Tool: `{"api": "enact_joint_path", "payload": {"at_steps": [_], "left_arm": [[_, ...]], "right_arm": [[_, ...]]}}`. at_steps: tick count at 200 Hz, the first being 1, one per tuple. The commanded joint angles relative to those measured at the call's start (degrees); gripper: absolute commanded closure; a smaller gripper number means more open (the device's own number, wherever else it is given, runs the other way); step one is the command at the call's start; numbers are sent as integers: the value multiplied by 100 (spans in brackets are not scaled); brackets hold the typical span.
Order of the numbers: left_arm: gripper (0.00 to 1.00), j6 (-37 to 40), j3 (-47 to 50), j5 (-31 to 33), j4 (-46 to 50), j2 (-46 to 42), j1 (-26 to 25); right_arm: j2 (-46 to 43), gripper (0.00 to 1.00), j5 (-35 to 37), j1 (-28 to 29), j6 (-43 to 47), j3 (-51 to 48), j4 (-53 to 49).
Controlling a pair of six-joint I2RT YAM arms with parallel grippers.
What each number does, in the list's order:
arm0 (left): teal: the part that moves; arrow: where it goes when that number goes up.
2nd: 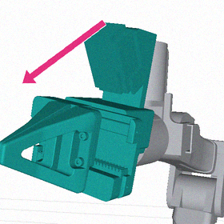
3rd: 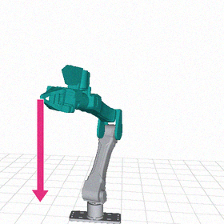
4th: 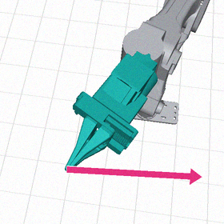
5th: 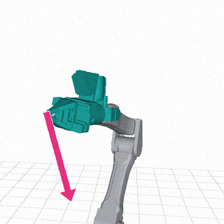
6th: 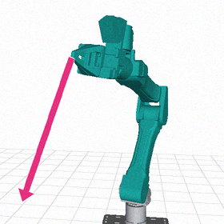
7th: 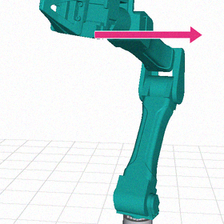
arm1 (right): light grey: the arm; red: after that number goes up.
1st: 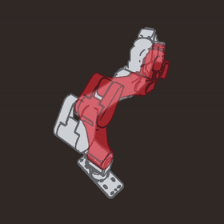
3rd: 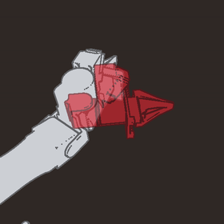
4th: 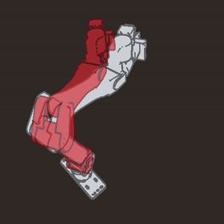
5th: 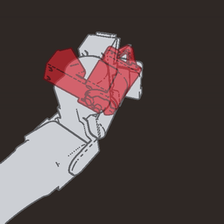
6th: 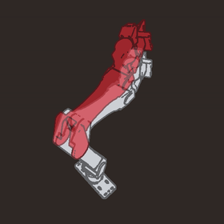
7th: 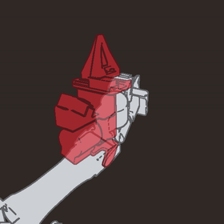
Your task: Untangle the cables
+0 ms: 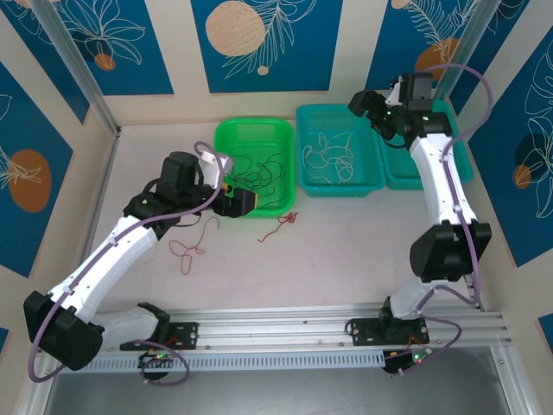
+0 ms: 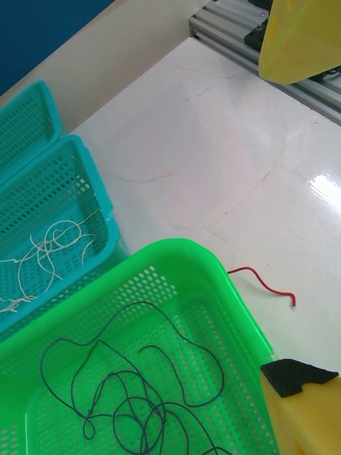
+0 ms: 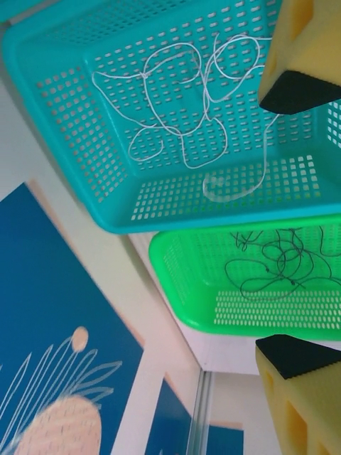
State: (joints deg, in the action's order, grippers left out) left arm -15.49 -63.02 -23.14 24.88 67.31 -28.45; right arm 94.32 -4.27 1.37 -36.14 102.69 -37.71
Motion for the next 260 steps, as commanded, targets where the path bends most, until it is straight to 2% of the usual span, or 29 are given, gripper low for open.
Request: {"api": "enact_joint_path", "payload": {"at_steps": [1, 18, 43, 67, 86, 111, 144, 158, 179, 201, 218, 239, 260], "left_arm": [[1, 284, -157, 23, -46, -73, -122], [1, 363, -88, 119, -98, -164, -168], [1, 442, 93, 187, -212, -355, -217], [1, 576, 175, 130, -162, -467, -266], [1, 754, 190, 24, -56, -517, -314], [1, 1055, 182, 13, 355, -510, -366], [1, 1646, 178, -40, 1162, -517, -420], [0, 1933, 150, -161, 1432, -526, -465], [0, 2222, 150, -304, 1668, -565, -546], [0, 2755, 174, -489, 2045, -595, -659], [0, 3168, 193, -292, 2431, -629, -758], [0, 3527, 200, -102, 2822, -647, -812], [0, 3592, 197, 11, 2945, -639, -827]], "right_arm": [[-952, 17, 10, 236, 70, -731, 6], [-1645, 19, 112, 658, 156, -1736, 203], [-2579, 20, 819, 1624, 147, -3331, 552], [-3068, 21, 1277, 2463, -147, -4582, 1232], [-2995, 22, 1278, 2841, -239, -5300, 1973], [-2597, 31, 1166, 3088, -2, -6030, 3143], [-1968, 32, 1248, 3342, 1723, -6957, 5314], [-1642, 30, 1230, 3352, 2370, -7090, 5902], [-1138, 28, 1014, 3310, 2963, -6977, 6262], [-731, 28, 1074, 3265, 3078, -6803, 6523], [-495, 28, 1168, 3239, 3002, -6705, 6574], [-284, 36, 1032, 3246, 2940, -6653, 6569], [-119, 55, 761, 3197, 2742, -6557, 6338]]}}
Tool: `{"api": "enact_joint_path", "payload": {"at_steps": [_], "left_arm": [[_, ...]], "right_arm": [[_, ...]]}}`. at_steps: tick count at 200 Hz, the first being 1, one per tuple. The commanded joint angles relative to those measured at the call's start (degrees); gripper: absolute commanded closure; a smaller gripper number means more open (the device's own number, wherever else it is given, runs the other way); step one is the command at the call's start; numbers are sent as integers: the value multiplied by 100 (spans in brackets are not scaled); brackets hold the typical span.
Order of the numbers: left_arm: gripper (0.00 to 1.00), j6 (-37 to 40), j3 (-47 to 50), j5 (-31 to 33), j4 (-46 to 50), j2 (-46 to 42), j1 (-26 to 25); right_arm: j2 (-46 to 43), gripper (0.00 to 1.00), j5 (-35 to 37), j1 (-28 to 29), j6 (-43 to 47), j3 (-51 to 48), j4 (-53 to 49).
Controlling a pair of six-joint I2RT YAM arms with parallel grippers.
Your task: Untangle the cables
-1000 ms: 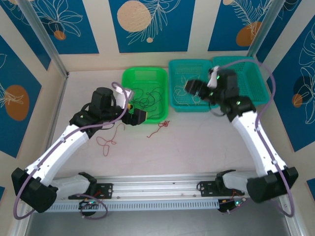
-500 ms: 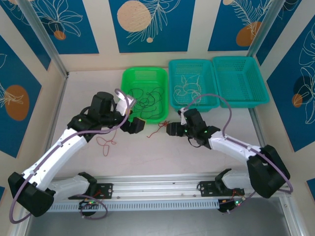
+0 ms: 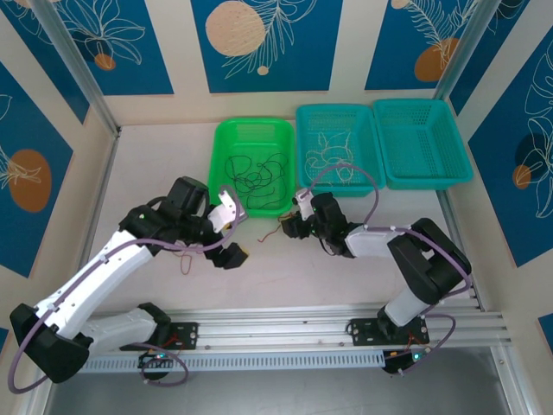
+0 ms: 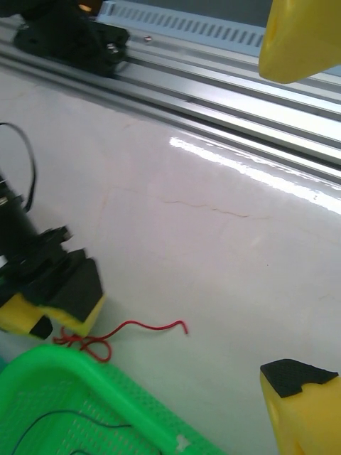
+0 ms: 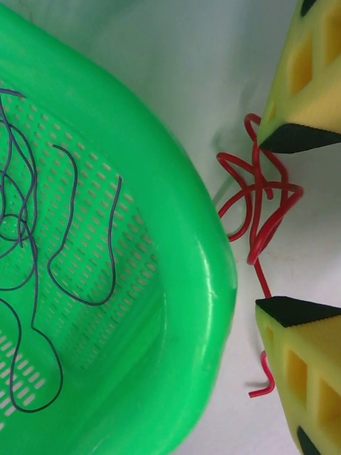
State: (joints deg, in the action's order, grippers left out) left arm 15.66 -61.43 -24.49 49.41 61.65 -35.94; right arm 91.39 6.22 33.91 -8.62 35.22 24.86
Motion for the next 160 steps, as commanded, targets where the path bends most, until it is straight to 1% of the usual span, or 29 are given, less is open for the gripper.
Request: {"api": "enact_joint_path", "payload": {"at_steps": [1, 41, 58, 73, 92, 114, 142, 160], "left_arm": [[0, 475, 36, 146, 492, -74, -74], [0, 216, 196, 149, -5, -92, -107], [0, 195, 227, 120, -114, -65, -123], [0, 221, 230, 128, -124, -24, -134], [0, 236, 229, 129, -175, 9, -144], [0, 128, 213, 59, -391, 32, -158], [0, -253, 234, -178, -1092, 44, -176], [0, -504, 229, -269, -1627, 99, -194]], "right_arm": [[175, 55, -310, -63, -13, 189, 80], [27, 82, -570, -99, -136, -81, 54], [-213, 93, -697, -128, -96, -221, -46], [-531, 100, -792, -182, -95, -365, -212], [-1096, 100, -841, -275, -151, -607, -502], [-2093, 100, -833, -345, -150, -809, -1106], [-3615, 100, -536, -473, -48, -820, -2152], [-4357, 100, -334, -761, -101, -679, -2609]]}}
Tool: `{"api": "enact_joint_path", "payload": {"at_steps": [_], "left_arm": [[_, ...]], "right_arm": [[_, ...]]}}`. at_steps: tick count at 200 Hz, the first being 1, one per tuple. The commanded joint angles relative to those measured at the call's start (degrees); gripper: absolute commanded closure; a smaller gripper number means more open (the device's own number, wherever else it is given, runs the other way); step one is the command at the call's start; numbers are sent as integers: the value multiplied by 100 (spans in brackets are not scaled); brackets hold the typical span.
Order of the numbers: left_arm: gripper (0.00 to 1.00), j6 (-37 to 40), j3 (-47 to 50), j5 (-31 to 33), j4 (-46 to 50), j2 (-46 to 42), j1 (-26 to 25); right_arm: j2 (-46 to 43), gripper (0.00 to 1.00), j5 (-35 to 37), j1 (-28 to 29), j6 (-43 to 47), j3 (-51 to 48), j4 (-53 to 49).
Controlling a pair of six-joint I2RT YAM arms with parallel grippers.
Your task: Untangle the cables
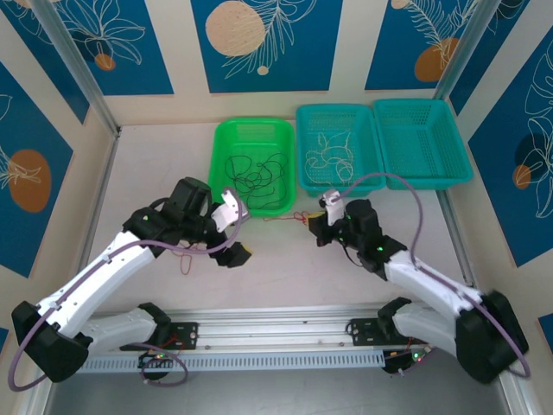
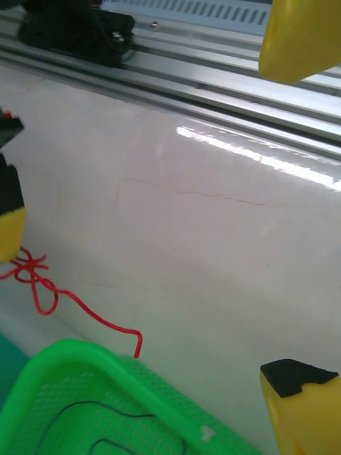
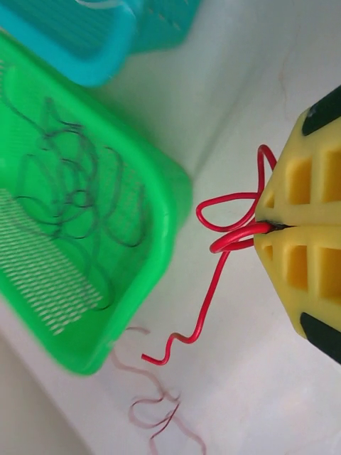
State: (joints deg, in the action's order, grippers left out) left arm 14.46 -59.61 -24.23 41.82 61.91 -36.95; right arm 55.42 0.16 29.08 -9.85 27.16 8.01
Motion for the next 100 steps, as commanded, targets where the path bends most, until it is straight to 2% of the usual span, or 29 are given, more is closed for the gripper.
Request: {"api": "enact_joint_path", "payload": {"at_steps": [1, 21, 44, 77, 100], "left_arm": [[0, -396, 47, -294, -900, 79, -94], [0, -679, -9, -293, -1460, 175, -105], [0, -939, -148, -248, -1952, 331, -122], [0, -1446, -687, -70, -2204, 682, -161], [0, -1700, -1016, -5, -2236, 871, -272]], "right_arm": [[-804, 100, 277, -292, 19, 134, -937], [-1210, 100, 258, -900, -151, 416, -1077], [-1022, 100, 234, -1644, -291, 907, -839], [49, 100, 738, -2580, -934, 1844, -440], [1056, 100, 1122, -3263, -1776, 2553, -436]]}}
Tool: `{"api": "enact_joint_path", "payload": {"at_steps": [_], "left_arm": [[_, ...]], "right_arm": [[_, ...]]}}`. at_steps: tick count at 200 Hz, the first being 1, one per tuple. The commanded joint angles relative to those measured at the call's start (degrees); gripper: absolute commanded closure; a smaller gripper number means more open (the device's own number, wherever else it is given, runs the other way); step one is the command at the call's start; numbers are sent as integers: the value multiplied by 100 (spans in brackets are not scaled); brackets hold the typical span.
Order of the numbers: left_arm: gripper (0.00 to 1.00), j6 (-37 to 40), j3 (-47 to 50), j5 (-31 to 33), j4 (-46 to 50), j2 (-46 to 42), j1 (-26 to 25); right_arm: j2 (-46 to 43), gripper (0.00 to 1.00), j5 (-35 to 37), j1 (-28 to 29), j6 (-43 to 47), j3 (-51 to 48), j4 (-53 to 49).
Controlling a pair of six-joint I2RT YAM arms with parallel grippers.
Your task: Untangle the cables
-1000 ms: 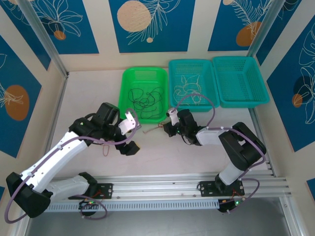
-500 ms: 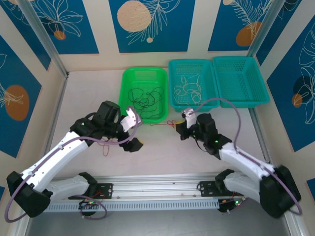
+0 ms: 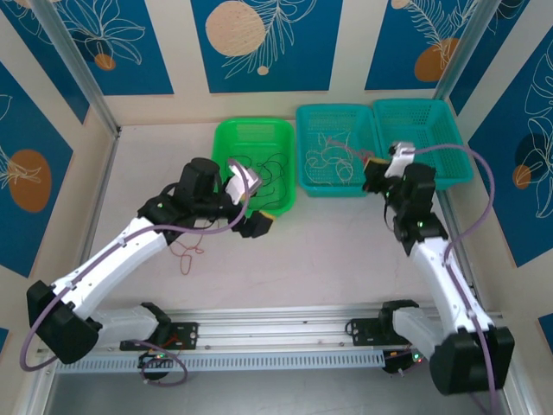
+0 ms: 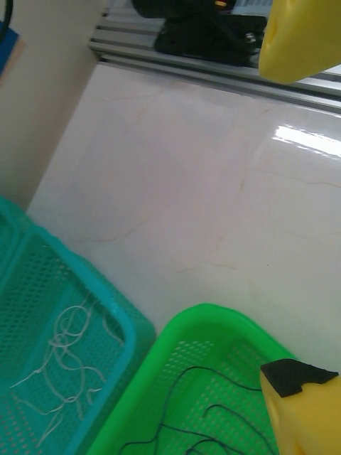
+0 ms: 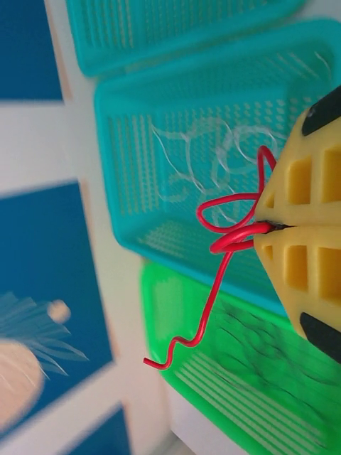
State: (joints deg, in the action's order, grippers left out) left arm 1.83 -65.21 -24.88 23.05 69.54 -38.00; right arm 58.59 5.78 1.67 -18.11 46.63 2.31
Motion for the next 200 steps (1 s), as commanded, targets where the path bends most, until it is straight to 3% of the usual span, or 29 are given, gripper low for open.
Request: {"api": "enact_joint_path", "payload": {"at_steps": [1, 24, 61, 70, 84, 93, 111, 147, 167, 200], "left_arm": [[0, -437, -488, 66, -352, 115, -175], [0, -692, -658, 347, -279, 170, -274], [0, -968, -558, 1283, 57, -20, -305], [0, -1062, -501, 1565, 134, -92, -308], [0, -1377, -432, 2053, 255, -199, -299], [0, -1617, -408, 2355, 392, -251, -289], [0, -2125, -411, 3011, 797, -305, -251], [0, -3464, -382, 4056, 1917, -366, 166], [1, -4254, -145, 3980, 2484, -458, 807], [5, -5183, 830, 3354, 2710, -933, 2011]], "right_arm": [[763, 100, 571, -564, -1006, 638, 136], [1833, 100, 840, -1133, -2009, 1384, -123], [3575, 100, 622, -1602, -2506, 2918, -910], [3893, 91, 495, -1705, -2622, 3250, -1154], [4204, 61, 344, -1833, -2803, 3703, -1527], [4298, 50, 243, -1877, -2804, 3933, -1706], [4226, 39, 210, -1837, -2696, 4118, -1902], [3274, 38, -328, -1571, -2658, 3570, -1887], [2571, 38, -681, -1058, -2581, 3331, -2268], [1640, 38, -573, 545, -1953, 2898, -2839]]}}
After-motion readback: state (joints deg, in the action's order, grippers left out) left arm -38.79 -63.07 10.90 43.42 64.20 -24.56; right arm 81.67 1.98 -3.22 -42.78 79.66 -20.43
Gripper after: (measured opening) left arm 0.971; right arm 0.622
